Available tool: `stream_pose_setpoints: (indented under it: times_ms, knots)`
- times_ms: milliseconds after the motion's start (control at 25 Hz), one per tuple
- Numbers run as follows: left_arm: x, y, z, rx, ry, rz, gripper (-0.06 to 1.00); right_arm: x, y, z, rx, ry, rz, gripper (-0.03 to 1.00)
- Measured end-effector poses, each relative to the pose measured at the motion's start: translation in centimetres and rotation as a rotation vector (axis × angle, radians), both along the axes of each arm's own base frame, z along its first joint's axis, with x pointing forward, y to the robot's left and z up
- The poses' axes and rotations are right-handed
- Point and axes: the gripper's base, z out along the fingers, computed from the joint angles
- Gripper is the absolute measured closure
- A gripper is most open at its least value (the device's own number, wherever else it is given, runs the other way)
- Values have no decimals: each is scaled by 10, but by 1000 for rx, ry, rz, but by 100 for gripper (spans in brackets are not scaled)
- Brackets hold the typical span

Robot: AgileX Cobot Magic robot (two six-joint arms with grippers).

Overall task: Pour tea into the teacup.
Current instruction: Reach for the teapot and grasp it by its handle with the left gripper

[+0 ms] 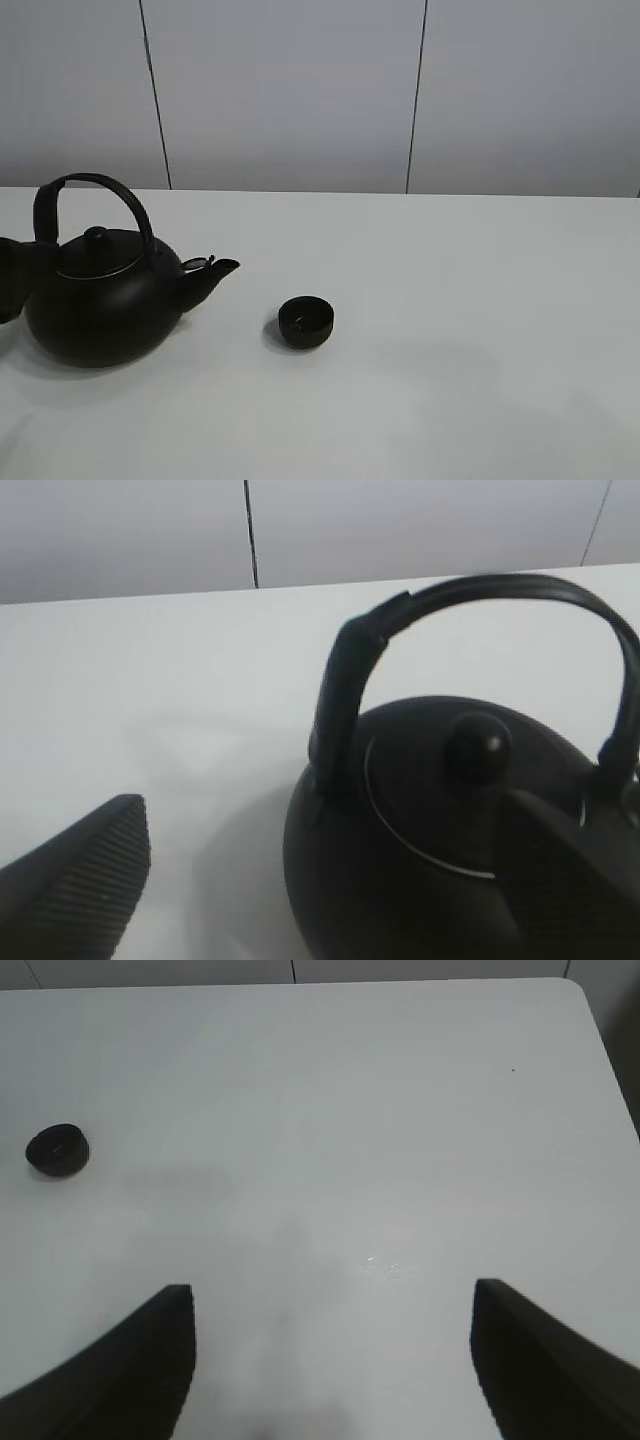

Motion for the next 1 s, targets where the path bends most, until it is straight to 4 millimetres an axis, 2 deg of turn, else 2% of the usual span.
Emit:
stream_pose_setpoints:
  times_ms: [360, 600, 880, 1000]
  knots:
    - [28, 9, 13, -18, -91, -3, 28, 0, 0, 0, 0, 0, 0, 44]
    - [36, 11, 16, -40, -110, -23, 28, 0, 0, 0, 0, 0, 0, 44]
    - [41, 7, -14, -21, -2, -67, 28, 0, 0, 0, 0, 0, 0, 44]
    - [45, 7, -16, -33, -8, -55, 28, 0, 0, 0, 0, 0, 0, 44]
